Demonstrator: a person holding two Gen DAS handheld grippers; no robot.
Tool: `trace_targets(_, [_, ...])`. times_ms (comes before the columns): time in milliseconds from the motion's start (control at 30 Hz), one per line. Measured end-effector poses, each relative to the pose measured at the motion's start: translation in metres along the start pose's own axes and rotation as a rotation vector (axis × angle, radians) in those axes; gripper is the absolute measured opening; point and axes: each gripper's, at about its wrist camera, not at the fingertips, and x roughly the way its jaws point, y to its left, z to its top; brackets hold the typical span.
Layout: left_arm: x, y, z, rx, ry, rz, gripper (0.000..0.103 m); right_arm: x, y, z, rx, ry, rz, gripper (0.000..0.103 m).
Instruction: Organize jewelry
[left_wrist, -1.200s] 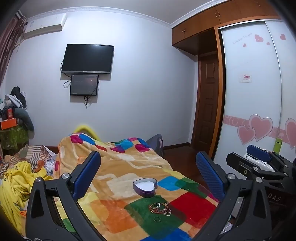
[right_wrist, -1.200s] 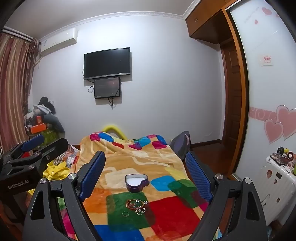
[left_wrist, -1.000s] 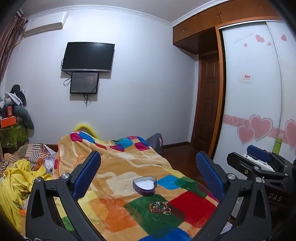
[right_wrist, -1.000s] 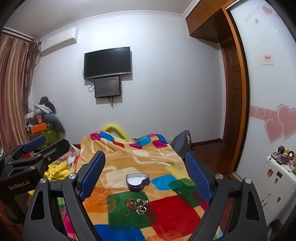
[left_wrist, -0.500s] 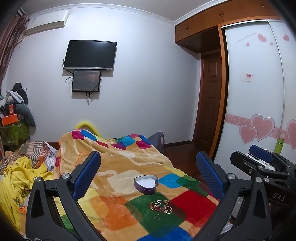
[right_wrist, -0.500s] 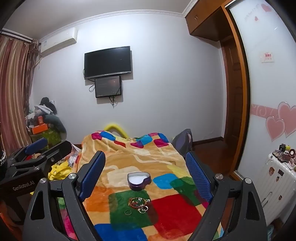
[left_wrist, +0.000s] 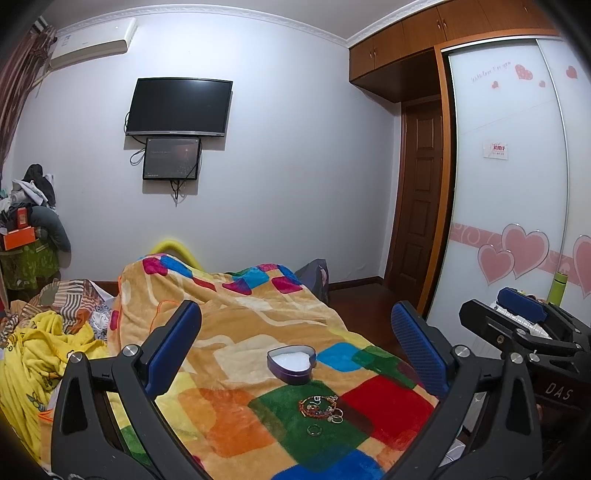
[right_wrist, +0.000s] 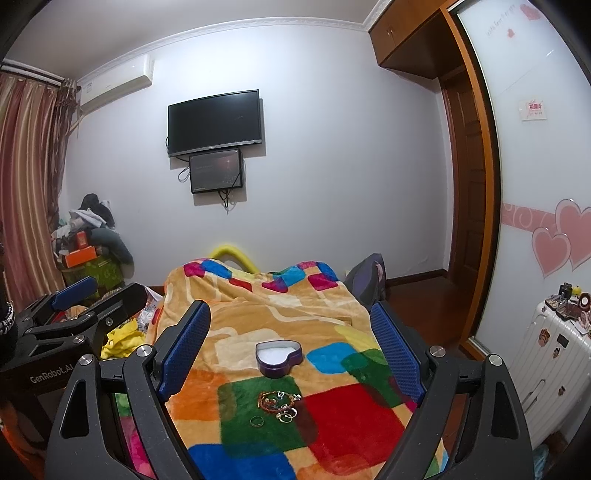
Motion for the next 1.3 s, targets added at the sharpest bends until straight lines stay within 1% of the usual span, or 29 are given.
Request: trace_targets(1300, [0.0019,-0.0008,-0.0004,-0.004,0.01,0.0,0.103,0.0011,0.0003,-0.0008,0.0,0.007,0.0,0.087])
